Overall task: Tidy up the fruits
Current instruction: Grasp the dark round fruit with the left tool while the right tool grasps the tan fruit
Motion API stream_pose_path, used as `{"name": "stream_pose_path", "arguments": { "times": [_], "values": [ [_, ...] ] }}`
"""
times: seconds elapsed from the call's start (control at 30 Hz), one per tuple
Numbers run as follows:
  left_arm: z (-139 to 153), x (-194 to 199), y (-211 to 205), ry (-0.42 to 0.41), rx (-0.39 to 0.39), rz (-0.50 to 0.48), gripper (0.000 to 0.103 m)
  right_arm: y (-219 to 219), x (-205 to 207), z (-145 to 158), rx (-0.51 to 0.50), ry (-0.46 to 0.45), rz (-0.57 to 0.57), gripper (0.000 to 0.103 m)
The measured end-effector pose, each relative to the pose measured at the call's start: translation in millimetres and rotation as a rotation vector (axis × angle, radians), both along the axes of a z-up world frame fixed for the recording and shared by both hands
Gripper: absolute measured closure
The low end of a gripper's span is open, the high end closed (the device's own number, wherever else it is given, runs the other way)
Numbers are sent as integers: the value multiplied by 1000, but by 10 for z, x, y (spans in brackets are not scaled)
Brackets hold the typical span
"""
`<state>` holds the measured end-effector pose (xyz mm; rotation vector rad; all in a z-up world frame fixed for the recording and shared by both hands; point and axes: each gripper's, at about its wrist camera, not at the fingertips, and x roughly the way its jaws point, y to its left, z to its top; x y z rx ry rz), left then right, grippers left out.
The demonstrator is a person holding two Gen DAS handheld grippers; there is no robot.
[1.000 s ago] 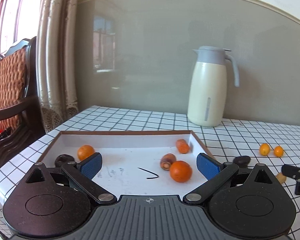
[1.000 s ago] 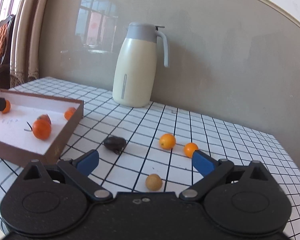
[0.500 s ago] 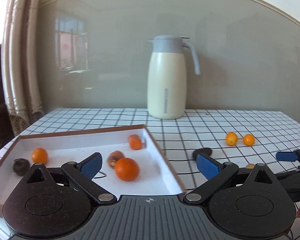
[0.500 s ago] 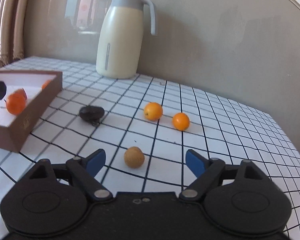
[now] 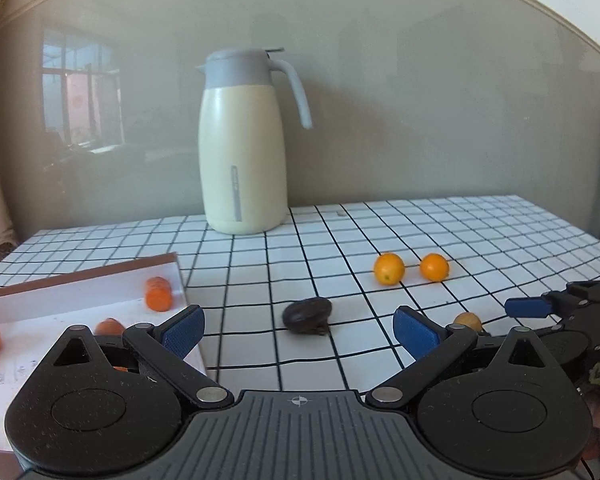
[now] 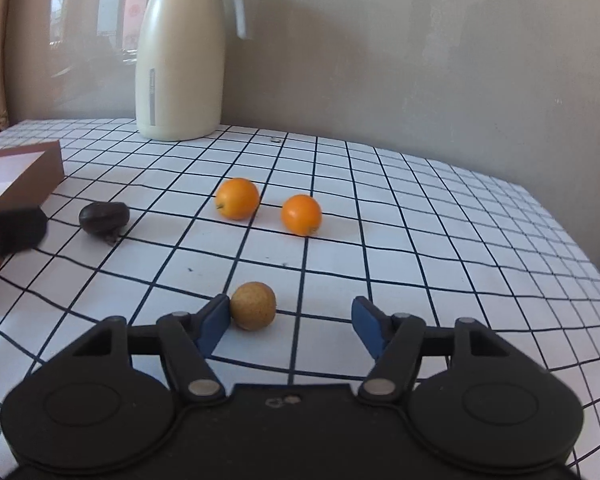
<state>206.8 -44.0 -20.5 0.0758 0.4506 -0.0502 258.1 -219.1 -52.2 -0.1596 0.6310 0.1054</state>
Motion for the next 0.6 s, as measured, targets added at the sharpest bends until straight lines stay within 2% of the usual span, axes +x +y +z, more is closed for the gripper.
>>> {"name": "stream_pose_path", "arguments": {
  "times": [0.1, 0.13, 0.23, 0.33, 0.4, 0.43, 0.6],
  "values": [
    [-79, 133, -101, 39, 10, 1, 3, -35, 13, 5, 2, 3, 13, 54],
    [-104, 178, -134, 51, 13, 2, 4, -42, 18, 11, 6, 7, 16, 60],
    [-147, 278, -227, 66, 28, 8, 4, -63, 16, 16, 18, 11, 26, 65],
    [-193, 414, -279, 91, 46, 22, 15, -92, 15, 18, 37, 12, 28, 66],
    [-227, 506, -264, 112, 34, 34, 17, -114, 15, 21, 45, 13, 29, 68],
    [-235, 535, -257, 120, 30, 39, 17, -121, 18, 24, 46, 13, 29, 73],
    [-292, 676, -259, 146, 18, 49, 23, -136, 17, 22, 54, 14, 44, 83]
  ]
}}
